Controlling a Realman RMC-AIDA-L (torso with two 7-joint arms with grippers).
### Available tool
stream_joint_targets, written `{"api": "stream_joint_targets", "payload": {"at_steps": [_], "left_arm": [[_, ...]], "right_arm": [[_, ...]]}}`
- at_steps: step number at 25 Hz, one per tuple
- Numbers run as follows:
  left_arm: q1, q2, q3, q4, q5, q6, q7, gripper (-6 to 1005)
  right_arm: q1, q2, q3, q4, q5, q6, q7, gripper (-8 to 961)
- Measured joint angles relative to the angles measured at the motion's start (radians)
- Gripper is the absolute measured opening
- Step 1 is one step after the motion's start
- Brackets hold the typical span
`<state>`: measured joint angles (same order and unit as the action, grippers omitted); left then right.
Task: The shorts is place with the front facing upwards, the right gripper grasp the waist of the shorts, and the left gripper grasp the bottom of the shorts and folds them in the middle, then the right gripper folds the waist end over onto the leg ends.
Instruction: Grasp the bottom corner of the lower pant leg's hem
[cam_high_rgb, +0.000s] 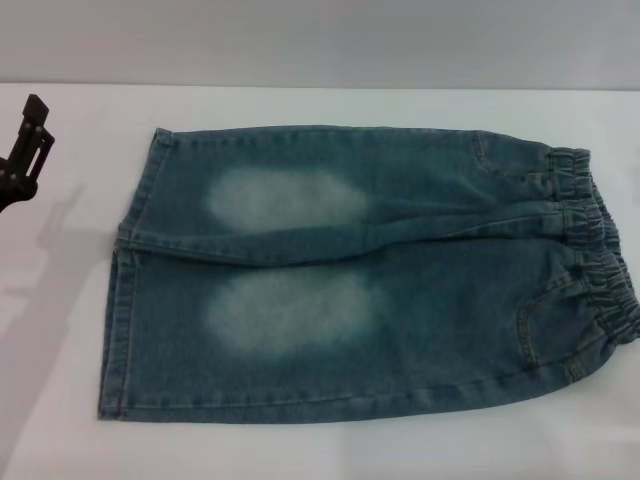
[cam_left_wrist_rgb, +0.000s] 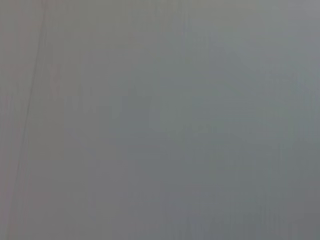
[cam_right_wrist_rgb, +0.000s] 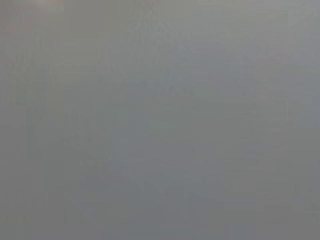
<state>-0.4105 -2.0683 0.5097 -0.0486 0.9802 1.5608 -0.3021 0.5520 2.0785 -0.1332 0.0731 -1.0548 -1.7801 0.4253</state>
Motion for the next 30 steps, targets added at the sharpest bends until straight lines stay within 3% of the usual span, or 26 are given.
{"api": "stream_joint_targets", "payload": {"at_steps": [9, 17, 30], "left_arm": [[-0.007, 0.0, -0.005, 0.0, -0.004, -0.008, 0.008, 723], [-0.014, -0.004, -0.012, -0.016, -0.01, 0.019, 0.032, 722], [-0.003, 0.003, -0.005, -0.027, -0.002, 0.081, -0.036, 722]], "right_arm": [[-0.005, 0.0, 0.034, 0.002, 0.002, 0.019, 0.021, 540], [-0.056, 0.0, 0.057, -0.037, 0.003, 0.108, 0.012, 540], [-0.11, -0.003, 0.052, -0.086, -0.001, 0.127, 0.011, 540]]}}
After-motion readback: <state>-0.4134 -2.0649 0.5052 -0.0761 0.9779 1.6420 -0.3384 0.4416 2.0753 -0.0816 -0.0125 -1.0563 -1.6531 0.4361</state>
